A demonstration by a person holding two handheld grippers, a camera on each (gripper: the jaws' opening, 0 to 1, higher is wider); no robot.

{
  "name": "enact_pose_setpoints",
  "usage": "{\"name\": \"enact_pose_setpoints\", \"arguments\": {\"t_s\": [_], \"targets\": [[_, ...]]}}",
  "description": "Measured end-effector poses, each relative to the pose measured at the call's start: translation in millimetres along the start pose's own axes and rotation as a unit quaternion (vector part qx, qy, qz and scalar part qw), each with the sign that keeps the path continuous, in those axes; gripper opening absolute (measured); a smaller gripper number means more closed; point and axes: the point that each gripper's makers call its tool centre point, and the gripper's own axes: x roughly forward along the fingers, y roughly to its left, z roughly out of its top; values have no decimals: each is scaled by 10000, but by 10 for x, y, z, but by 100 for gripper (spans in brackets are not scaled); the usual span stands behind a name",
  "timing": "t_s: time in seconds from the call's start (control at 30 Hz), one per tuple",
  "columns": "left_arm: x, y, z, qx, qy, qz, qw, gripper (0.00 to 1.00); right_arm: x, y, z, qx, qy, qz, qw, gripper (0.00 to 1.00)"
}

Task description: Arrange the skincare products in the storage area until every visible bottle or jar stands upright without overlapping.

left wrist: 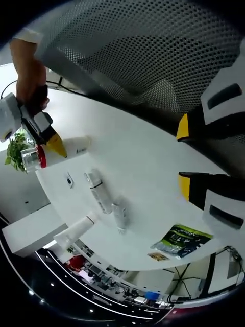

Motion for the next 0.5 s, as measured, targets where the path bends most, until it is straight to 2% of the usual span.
{"name": "enact_pose_setpoints", "arguments": {"t_s": [0.27,0.5], "targets": [[3,3,-15,-62,34,-1,10000,24,-4,9,-9,-106,113,76,9999,29],[2,13,-7,-68,20,24,10000,24,2,-9,-10,-35,145,79,9999,29]]}}
